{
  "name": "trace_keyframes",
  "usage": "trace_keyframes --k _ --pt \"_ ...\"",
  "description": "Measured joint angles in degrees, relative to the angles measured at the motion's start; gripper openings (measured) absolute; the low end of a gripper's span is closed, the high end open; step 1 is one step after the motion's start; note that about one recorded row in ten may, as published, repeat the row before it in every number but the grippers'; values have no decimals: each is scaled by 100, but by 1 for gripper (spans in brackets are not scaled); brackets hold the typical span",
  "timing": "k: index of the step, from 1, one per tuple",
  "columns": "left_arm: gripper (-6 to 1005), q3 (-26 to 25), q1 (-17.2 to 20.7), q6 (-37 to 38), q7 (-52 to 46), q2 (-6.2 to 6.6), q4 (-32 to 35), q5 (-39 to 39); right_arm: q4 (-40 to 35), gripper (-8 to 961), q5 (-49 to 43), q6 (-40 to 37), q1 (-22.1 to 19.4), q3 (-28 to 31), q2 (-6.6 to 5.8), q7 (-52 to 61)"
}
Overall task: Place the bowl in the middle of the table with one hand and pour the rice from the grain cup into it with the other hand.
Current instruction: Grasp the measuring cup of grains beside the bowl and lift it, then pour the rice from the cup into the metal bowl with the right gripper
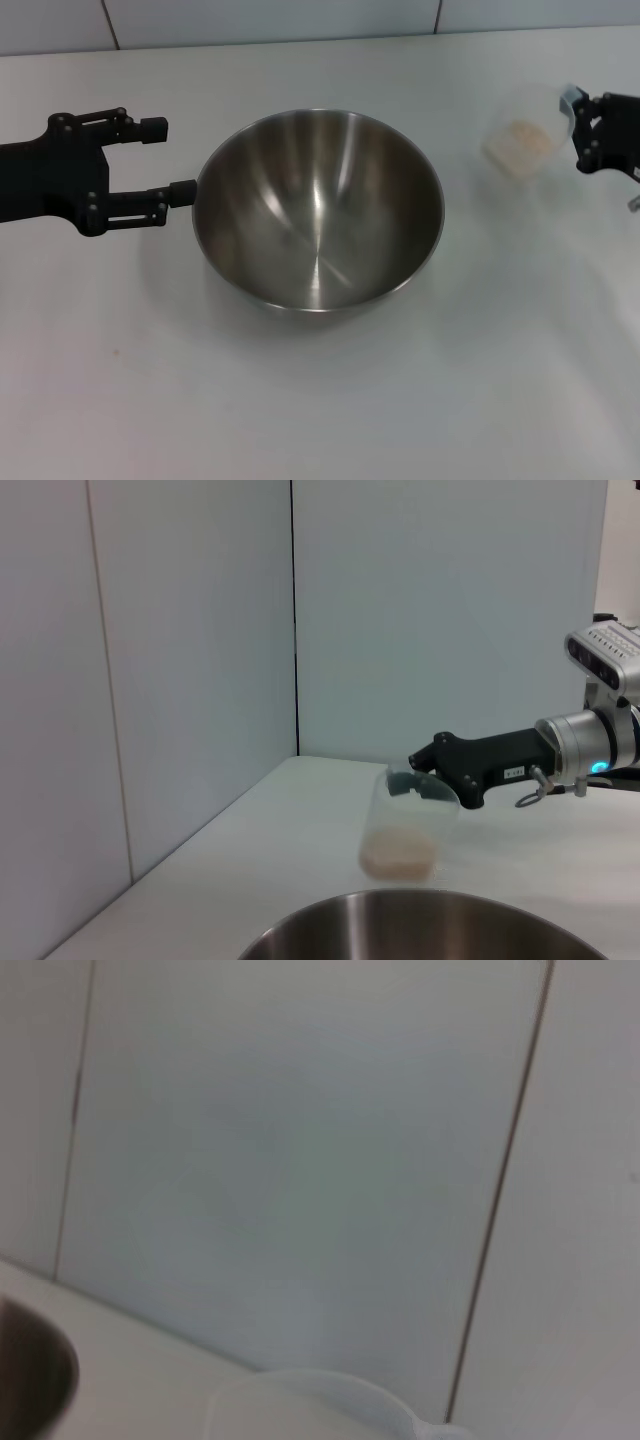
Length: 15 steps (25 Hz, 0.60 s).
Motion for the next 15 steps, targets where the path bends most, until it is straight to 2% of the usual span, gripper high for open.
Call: trace_keyframes --k 10,15 --pt "770 -1 44 2 21 -29 1 -26 -416 7 129 -481 164 -55 -4 -166" --pt "770 -41 108 38 -23 -63 49 -47 -848 8 101 -467 198 -488 -13 -267"
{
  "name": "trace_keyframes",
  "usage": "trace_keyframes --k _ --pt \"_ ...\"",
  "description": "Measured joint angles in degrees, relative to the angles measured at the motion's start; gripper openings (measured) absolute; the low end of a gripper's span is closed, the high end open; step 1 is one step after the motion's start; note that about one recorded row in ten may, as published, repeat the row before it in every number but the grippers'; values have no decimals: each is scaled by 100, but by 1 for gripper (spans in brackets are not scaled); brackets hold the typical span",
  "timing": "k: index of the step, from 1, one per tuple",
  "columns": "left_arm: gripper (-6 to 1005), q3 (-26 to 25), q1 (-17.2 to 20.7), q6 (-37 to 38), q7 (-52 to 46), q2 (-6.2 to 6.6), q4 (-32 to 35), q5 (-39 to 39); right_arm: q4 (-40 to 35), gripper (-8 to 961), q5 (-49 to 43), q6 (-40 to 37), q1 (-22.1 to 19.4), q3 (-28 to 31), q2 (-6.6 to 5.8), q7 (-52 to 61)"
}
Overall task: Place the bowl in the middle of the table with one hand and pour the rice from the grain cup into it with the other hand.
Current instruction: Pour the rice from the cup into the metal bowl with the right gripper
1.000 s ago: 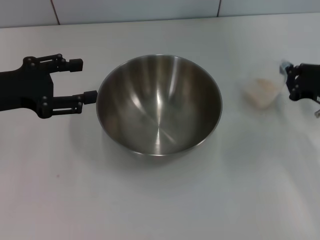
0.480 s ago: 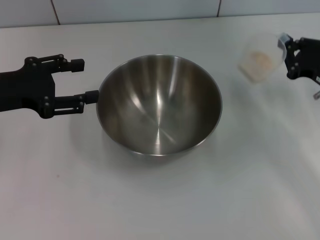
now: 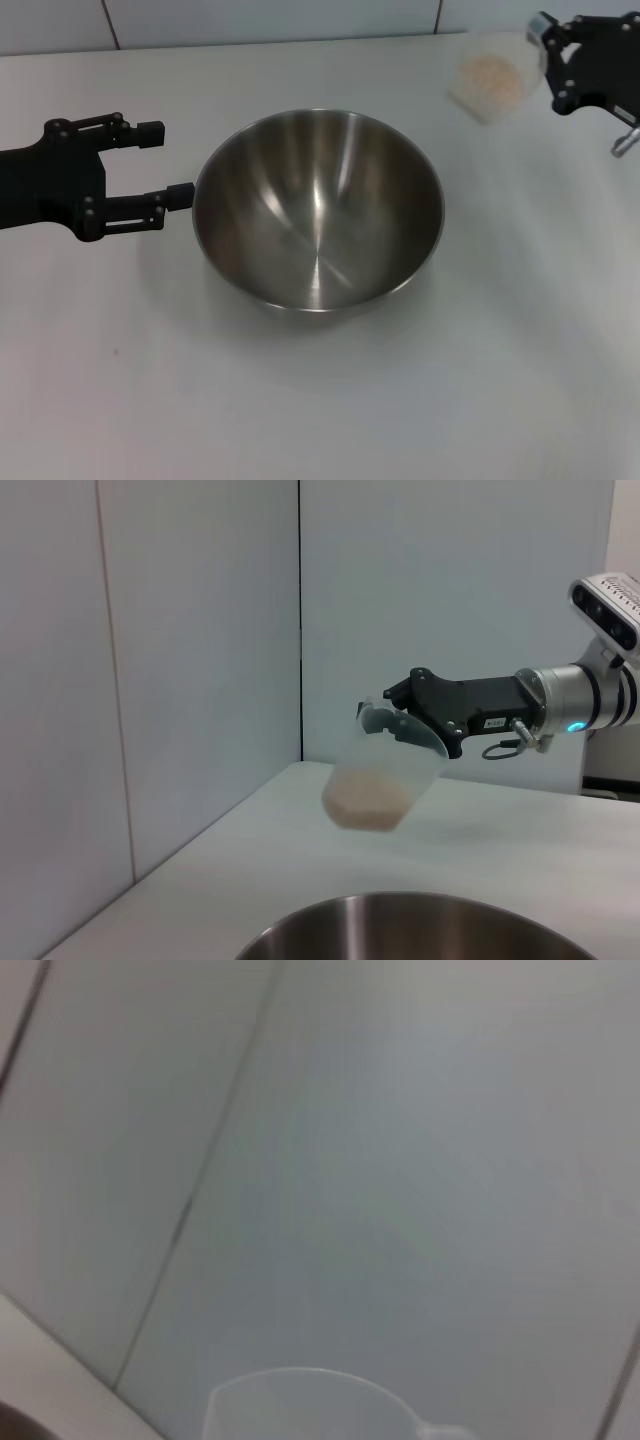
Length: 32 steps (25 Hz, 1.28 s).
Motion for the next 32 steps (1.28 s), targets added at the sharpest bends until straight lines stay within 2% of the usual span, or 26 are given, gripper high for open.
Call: trace_keyframes --k 6,12,24,27,32 --pt "770 -77 25 8 -14 -21 1 -4 -447 8 -1 61 0 -545 -7 -356" --pt "770 -179 46 29 -80 -31 1 -40 -1046 10 21 65 -105 -1204 8 -1209" --pt "771 -275 163 32 -170 -34 -45 -412 -1617 12 66 80 -239 -1580 29 -3042" --pt "771 -275 175 32 -170 -40 -49 -437 -1756 13 90 99 -291 -1818 32 -3916" --pt "771 -274 237 27 -171 -64 -101 -652 -1950 14 102 168 -361 -2035 41 -4591"
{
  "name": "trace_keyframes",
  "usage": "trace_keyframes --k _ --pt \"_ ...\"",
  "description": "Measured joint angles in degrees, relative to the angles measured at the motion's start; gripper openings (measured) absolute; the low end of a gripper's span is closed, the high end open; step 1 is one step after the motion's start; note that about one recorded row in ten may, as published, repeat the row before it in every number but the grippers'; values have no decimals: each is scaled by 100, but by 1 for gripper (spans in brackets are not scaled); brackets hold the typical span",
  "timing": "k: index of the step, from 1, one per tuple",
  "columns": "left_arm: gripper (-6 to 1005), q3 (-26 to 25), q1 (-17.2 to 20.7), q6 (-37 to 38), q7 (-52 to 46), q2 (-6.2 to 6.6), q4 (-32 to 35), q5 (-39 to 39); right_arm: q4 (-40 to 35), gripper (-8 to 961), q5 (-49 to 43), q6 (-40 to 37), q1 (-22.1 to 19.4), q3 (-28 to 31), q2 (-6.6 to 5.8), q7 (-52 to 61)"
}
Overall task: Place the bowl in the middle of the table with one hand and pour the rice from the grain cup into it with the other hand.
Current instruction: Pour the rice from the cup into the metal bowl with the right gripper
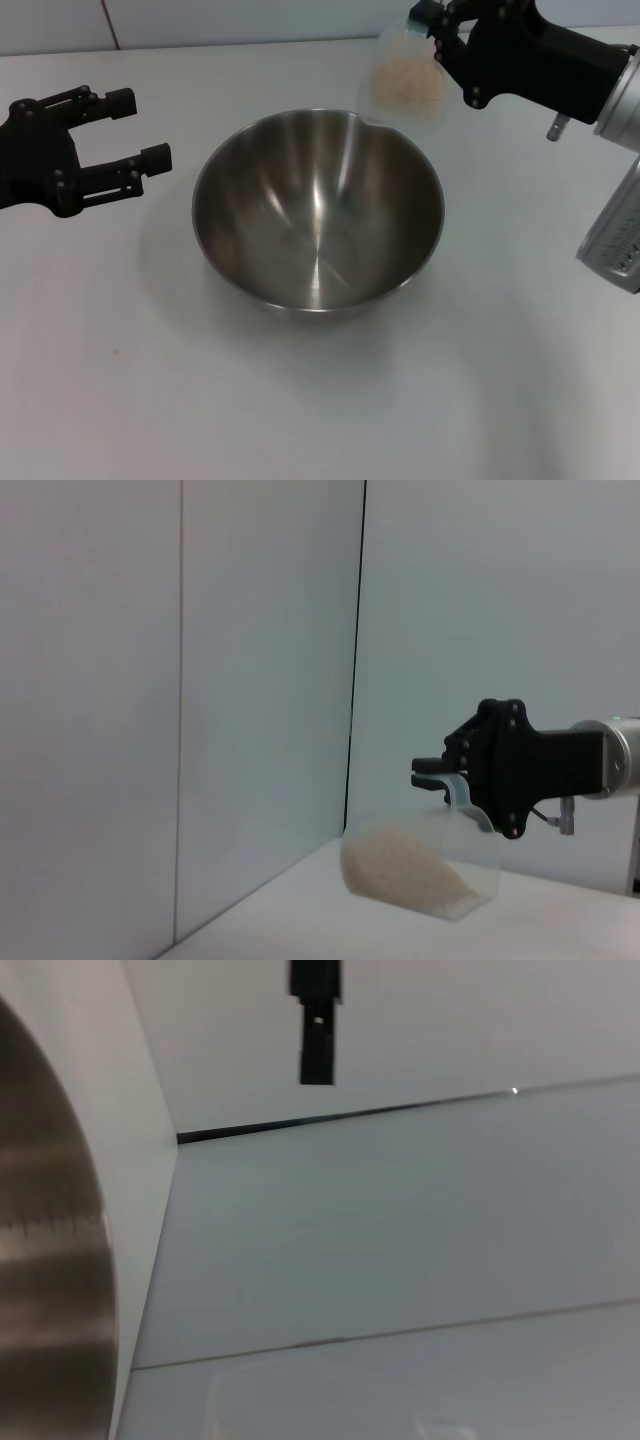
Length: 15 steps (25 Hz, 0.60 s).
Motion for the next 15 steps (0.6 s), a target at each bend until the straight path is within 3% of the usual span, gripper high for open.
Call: trace_keyframes --k 12,15 --pt "771 69 16 6 0 6 -97 -47 -275 16 101 361 -141 -425 1 -1252" --pt "771 75 24 25 0 4 -97 -46 -291 17 604 553 -214 -749 1 -2061"
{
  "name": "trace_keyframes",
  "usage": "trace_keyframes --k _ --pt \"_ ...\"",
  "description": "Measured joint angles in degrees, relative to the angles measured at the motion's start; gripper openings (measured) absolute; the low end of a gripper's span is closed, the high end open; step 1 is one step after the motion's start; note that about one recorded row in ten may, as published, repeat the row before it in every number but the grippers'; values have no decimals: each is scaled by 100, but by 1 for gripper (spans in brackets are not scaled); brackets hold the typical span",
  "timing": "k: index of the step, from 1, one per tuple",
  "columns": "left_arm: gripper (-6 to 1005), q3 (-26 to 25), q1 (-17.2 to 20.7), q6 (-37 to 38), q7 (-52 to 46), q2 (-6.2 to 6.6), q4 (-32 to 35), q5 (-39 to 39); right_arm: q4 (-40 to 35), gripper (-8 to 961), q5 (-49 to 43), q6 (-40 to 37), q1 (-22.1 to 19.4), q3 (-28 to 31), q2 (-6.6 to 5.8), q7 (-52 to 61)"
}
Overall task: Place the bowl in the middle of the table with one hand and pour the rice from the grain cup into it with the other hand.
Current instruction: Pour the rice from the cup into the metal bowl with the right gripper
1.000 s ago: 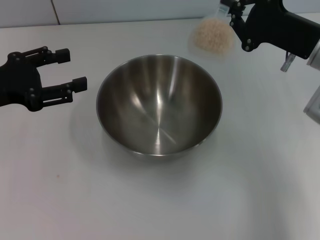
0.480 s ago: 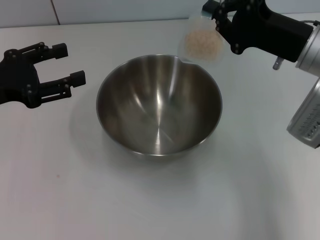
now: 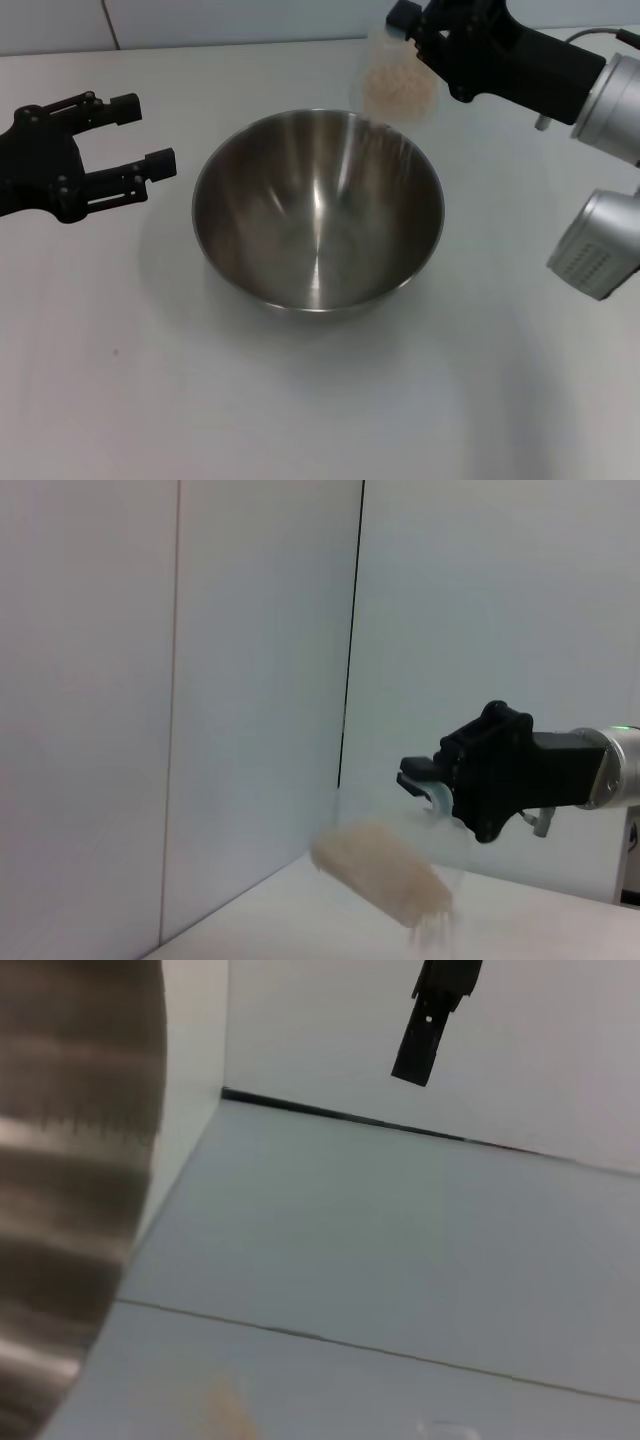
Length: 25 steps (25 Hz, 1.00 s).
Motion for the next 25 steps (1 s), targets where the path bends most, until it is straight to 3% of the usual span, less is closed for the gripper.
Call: trace_keyframes --k 25 --pt "772 12 -9 139 -7 -5 0 15 -6 23 245 87 -122 -508 0 -1456"
